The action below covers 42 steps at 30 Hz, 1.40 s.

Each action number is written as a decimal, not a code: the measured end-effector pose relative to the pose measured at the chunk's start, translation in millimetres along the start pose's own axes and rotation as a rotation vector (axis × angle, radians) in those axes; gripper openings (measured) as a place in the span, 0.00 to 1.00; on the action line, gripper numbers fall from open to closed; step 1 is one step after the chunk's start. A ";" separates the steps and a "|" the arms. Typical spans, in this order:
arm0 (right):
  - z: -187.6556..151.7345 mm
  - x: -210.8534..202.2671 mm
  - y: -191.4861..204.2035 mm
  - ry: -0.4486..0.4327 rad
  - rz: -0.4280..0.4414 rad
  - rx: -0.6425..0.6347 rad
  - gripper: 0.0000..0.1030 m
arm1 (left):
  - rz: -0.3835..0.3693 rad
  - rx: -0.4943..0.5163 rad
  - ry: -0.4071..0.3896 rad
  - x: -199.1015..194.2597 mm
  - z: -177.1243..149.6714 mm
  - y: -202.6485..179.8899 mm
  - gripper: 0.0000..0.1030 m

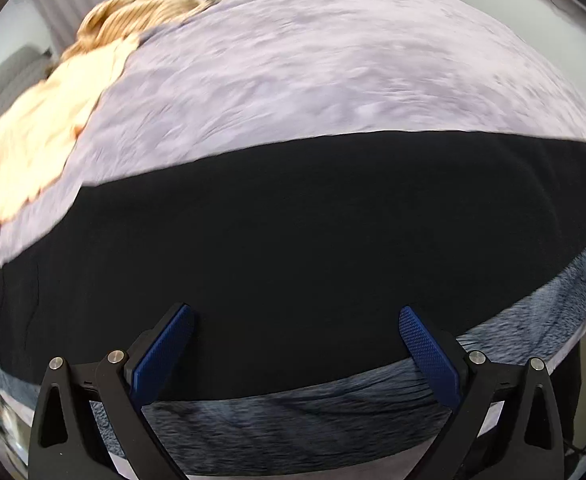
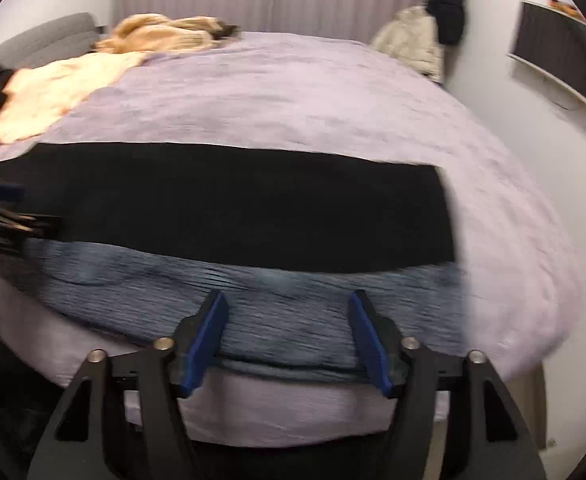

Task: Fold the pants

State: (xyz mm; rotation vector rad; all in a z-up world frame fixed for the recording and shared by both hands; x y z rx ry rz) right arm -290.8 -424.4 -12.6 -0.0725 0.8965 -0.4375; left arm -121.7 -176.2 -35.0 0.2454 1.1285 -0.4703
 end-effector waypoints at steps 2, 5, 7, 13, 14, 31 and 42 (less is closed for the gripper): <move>-4.9 -2.3 -23.5 0.031 0.017 0.059 0.73 | -0.023 -0.037 -0.002 -1.0 -1.4 12.9 1.00; -7.1 -27.7 -34.6 0.003 0.005 0.083 0.75 | -0.019 -0.031 -0.023 -9.2 0.0 6.2 1.00; -11.8 -40.8 -28.8 -0.001 0.064 0.095 0.80 | -0.066 -0.009 -0.039 -12.8 5.9 -11.7 1.00; -32.7 -20.9 -6.2 0.093 0.143 0.135 0.80 | -0.059 -0.011 -0.098 0.4 63.2 -55.3 1.00; -32.5 -17.2 -6.8 0.098 0.165 0.164 0.80 | -0.044 -0.010 -0.086 7.1 68.9 -58.0 1.00; -33.9 6.1 -24.6 0.023 0.517 0.446 0.85 | -0.010 -0.018 -0.013 15.3 13.0 -51.0 1.00; 9.5 29.6 -17.0 -0.058 0.487 0.447 0.56 | 0.011 -0.032 -0.045 19.4 21.8 -54.1 1.00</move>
Point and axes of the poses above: each gripper's, at about its wrist camera, not at the fingertips, and x roughly the way its jaws point, y to its left, z to its top, the point moved 4 cm from there along x, roughly the way its jaws point, and after that the axes turned 8 degrees about -z, right-handed, at the moved point
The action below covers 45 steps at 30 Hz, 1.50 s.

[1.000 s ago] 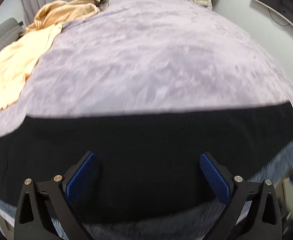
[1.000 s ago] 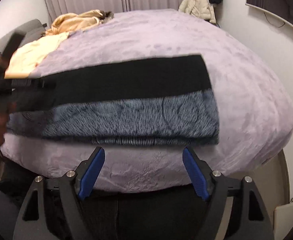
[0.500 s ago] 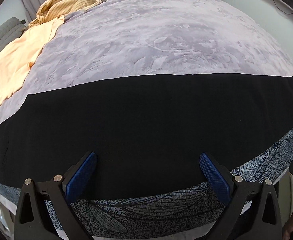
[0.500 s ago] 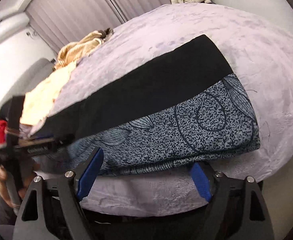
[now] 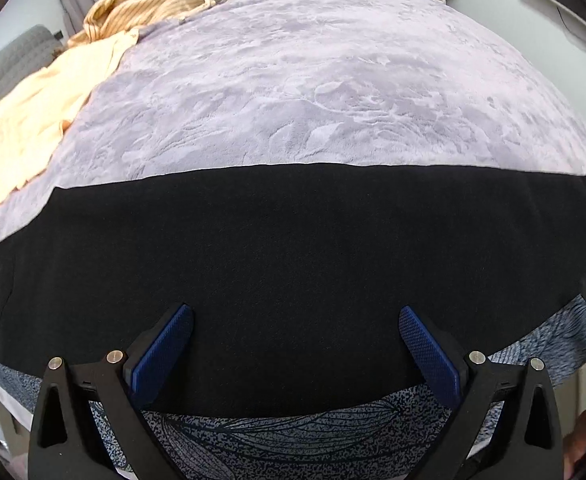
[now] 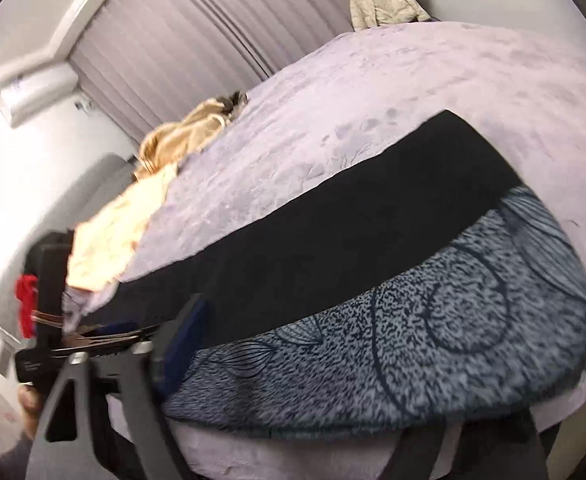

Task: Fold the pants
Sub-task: 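Fold the held leg end over the trousers with the right gripper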

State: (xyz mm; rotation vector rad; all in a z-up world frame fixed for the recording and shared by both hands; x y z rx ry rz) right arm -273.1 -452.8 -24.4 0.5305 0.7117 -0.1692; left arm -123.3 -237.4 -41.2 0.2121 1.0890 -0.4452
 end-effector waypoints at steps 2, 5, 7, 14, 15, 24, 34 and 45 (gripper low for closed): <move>2.2 -0.7 2.8 0.020 -0.054 -0.048 0.27 | 0.024 0.024 -0.017 -0.1 -5.8 -3.7 1.00; 6.4 -15.5 16.8 -0.001 -0.120 -0.134 0.21 | 0.028 0.025 -0.024 -2.0 -10.7 -3.6 1.00; 10.0 -27.2 42.6 -0.049 -0.186 -0.246 0.20 | 0.028 0.021 -0.017 0.5 -9.5 -2.6 1.00; 21.6 -60.0 137.7 -0.232 -0.295 -0.578 0.18 | -0.194 -0.056 0.001 -19.0 7.0 31.4 1.00; 19.9 -62.3 150.0 -0.252 -0.305 -0.622 0.18 | -0.234 -0.101 -0.022 -29.3 11.3 48.5 1.00; -24.9 -20.9 252.8 -0.336 -0.424 -0.987 0.16 | -0.238 -0.314 -0.225 -105.1 17.6 189.6 1.00; -132.1 54.7 302.6 -0.286 -0.489 -1.403 0.15 | -0.180 -0.470 -0.269 -114.3 -15.9 265.6 1.00; -154.7 49.4 297.1 -0.334 -0.558 -1.489 0.32 | -0.046 -0.234 -0.022 -38.5 -26.4 205.0 1.00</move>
Point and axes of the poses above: each gripper's, at about its wrist camera, not at the fingertips, and x roughly the way its jaws point, y to its left, z to its top, the point moved 4 cm from there along x, roughly the way its jaws point, and after that the axes turned 8 degrees about -z, right-handed, at the moved point
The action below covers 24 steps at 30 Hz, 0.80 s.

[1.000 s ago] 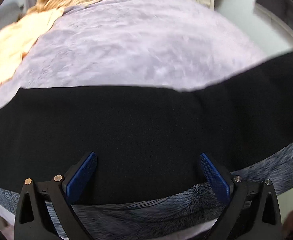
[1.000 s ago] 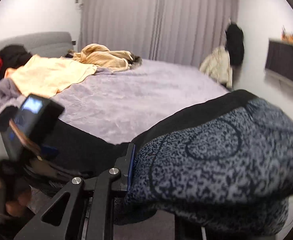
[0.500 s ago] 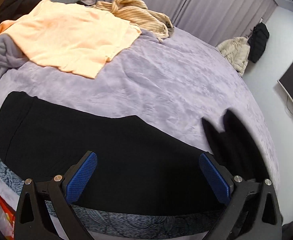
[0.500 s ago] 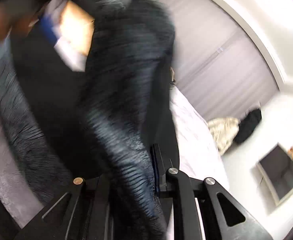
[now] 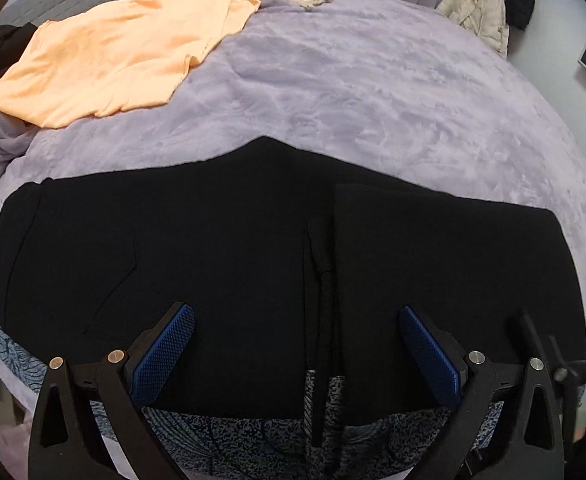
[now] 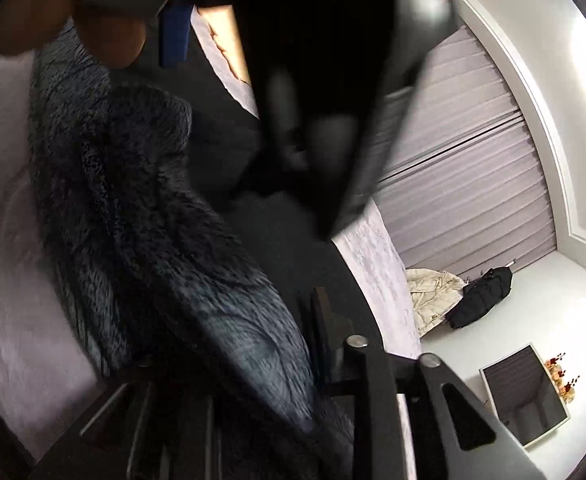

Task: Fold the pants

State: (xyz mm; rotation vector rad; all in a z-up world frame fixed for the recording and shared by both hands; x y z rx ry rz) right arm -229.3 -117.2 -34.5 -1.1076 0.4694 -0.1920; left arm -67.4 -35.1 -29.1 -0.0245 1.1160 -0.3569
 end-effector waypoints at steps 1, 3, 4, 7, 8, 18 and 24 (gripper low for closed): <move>-5.0 -3.3 -2.1 -0.004 -0.010 0.000 0.38 | -0.007 -0.010 0.000 1.4 -1.9 1.8 1.00; -20.8 -7.8 -9.9 -0.001 -0.035 0.006 0.50 | -0.015 -0.012 -0.004 1.9 -4.3 4.8 1.00; -32.5 -10.3 -15.6 0.006 -0.057 0.010 0.56 | -0.014 -0.012 -0.002 2.1 -4.8 5.5 1.00; -71.4 -2.7 -28.3 0.070 -0.100 -0.011 0.61 | 0.001 -0.006 0.000 3.9 -5.7 5.0 1.00; -86.4 -0.3 -34.0 0.087 -0.099 -0.001 0.61 | 0.004 -0.004 0.000 4.2 -6.0 4.0 1.00; -116.5 -36.3 -66.4 -0.030 0.219 0.099 0.74 | 0.046 0.016 -0.012 -13.0 -6.4 0.6 1.00; -131.4 -41.7 -141.8 -0.096 0.581 0.346 0.79 | -0.055 0.073 -0.108 -49.6 4.1 -24.3 1.00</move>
Point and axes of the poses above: each gripper's, at about its wrist camera, not at the fingertips, and x roughly the way its jaws point, y to its left, z to its top, the point moved 4 cm from there along x, roughly the way its jaws point, and after that the axes turned 8 degrees about -z, right-handed, at the moved point
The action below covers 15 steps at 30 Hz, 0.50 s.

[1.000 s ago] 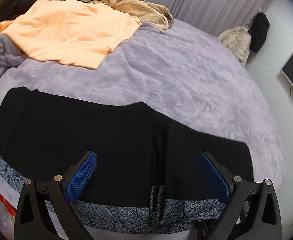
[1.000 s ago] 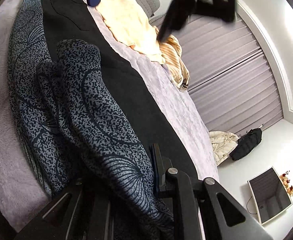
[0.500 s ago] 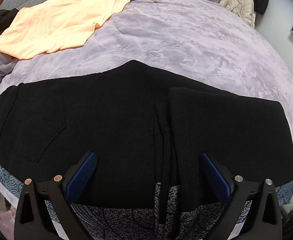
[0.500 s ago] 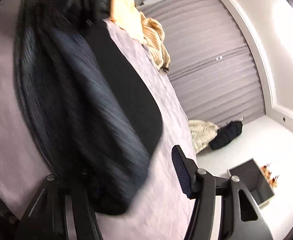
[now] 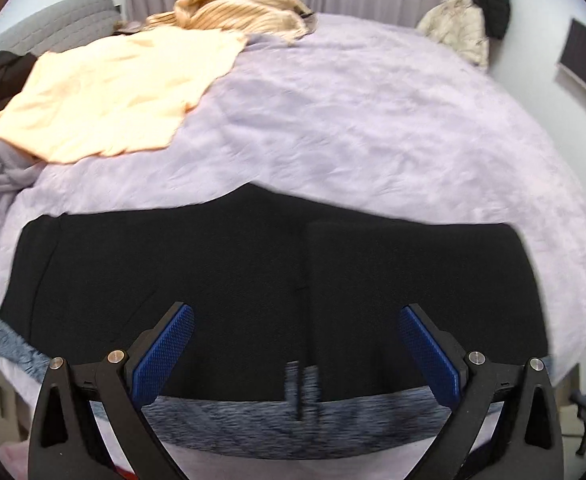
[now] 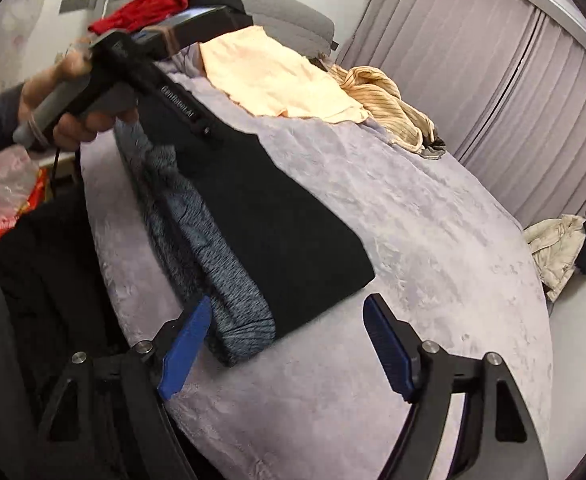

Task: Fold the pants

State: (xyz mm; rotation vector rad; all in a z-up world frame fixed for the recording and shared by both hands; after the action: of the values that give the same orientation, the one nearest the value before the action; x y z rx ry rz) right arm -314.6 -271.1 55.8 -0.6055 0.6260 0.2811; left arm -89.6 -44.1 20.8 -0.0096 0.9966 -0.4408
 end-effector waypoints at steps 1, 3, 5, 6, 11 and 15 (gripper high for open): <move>3.8 3.2 -9.6 -0.010 0.017 0.009 0.79 | -0.027 0.014 0.004 2.5 1.2 -8.1 1.00; 11.4 24.4 -23.9 0.010 0.082 0.001 0.79 | -0.036 0.042 0.028 13.4 -0.1 -19.3 1.00; 28.2 47.3 -25.8 0.065 0.162 -0.044 0.79 | -0.012 0.063 0.073 30.1 -5.5 -24.0 1.00; 27.1 61.0 -20.5 0.098 0.197 -0.083 0.79 | 0.003 0.065 0.094 37.1 -8.7 -23.9 1.00; 23.9 104.5 6.9 0.172 0.339 -0.203 0.85 | -0.023 -0.038 0.137 46.2 -29.2 2.6 1.00; 41.0 112.7 22.4 0.143 0.374 -0.255 0.89 | 0.030 -0.062 0.100 30.4 -31.3 17.6 1.00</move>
State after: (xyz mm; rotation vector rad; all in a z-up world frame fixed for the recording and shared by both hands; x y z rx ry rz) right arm -217.0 -221.0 2.4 -0.7564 0.8491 0.6800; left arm -94.8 -33.1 -24.7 -0.0286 1.1070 -0.3857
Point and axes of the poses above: each gripper's, at about its wrist camera, not at the fingertips, and x roughly the way its jaws point, y to its left, z to its top, the point moved 4 cm from there along x, roughly the way its jaws point, and after that the axes turned 8 degrees about -z, right-handed, at the moved point
